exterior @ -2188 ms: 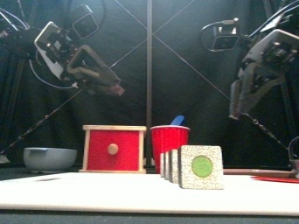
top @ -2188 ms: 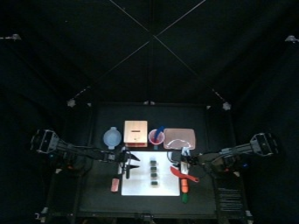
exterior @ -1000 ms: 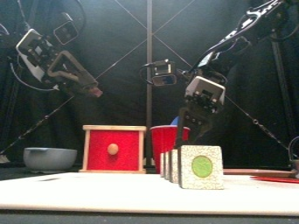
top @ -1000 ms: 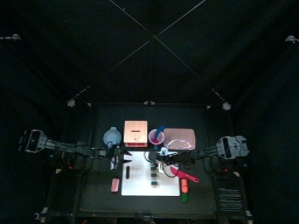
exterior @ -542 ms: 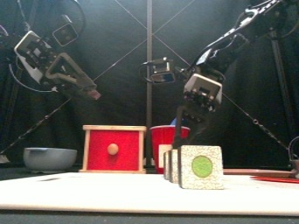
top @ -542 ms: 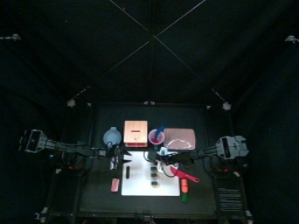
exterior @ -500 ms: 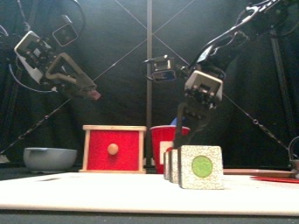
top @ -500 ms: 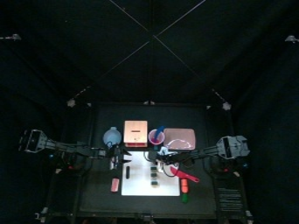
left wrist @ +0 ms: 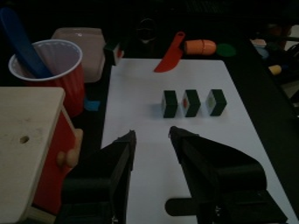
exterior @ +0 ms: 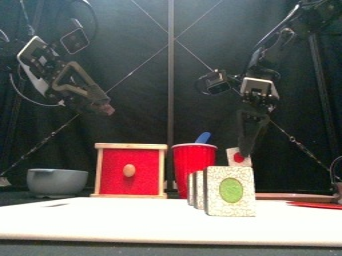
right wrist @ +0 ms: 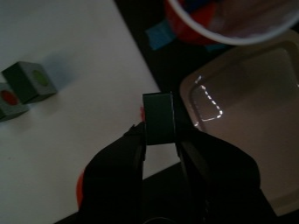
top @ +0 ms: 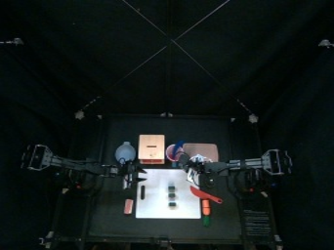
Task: Place sushi on board then cut the sushi with the knife then place the pieces on the plate
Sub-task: Place the 4 sushi pieces on the plate
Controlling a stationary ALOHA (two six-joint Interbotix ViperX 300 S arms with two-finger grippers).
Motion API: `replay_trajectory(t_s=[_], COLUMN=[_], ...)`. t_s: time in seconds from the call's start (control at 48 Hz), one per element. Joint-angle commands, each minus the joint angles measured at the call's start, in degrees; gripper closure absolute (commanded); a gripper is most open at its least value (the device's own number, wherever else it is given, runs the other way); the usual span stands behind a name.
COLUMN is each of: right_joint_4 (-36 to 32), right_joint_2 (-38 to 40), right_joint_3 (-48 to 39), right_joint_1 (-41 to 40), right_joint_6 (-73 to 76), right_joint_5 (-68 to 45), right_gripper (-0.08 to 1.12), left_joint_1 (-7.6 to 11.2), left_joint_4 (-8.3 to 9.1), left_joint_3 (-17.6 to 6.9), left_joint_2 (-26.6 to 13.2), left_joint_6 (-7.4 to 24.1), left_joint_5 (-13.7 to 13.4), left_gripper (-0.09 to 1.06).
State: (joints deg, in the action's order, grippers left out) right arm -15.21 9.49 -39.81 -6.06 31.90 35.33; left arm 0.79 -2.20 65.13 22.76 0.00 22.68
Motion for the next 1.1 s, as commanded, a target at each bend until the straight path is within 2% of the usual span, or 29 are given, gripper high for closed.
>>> replay_trajectory(t_s=[0.021,0.396,0.625,0.958,1.104], right_joint_4=[0.53,4.04,4.48,4.57,4.13], right_joint_2=[2.11,0.18,-1.32,-4.66,-2.55], right_joint_3=[-0.7,-3.69,-6.15,-6.5,-6.33], right_joint_1=[-2.81,-15.03,-18.72,-20.3,-20.3], right_joint_6=[0.0,0.0,-0.09,-0.18,-0.35], right_joint_5=[-1.14,-10.11,-14.06,-16.35,-14.94], right_gripper=[0.45,0.45,0.43,0.23,0.2], left_joint_1=[-0.18,-0.09,-0.09,-0.18,-0.18], left_joint_4=[-0.26,-0.26,-0.62,-0.79,-0.79], left_joint_3=[-0.62,-0.44,-0.18,-0.09,0.18], left_joint_2=[0.0,0.0,0.0,0.0,-0.09], left_joint_6=[0.0,0.0,0.0,0.18,0.18], left_joint_5=[0.26,0.26,0.26,0.26,0.26], left_gripper=[0.2,0.2,0.2,0.2,0.2])
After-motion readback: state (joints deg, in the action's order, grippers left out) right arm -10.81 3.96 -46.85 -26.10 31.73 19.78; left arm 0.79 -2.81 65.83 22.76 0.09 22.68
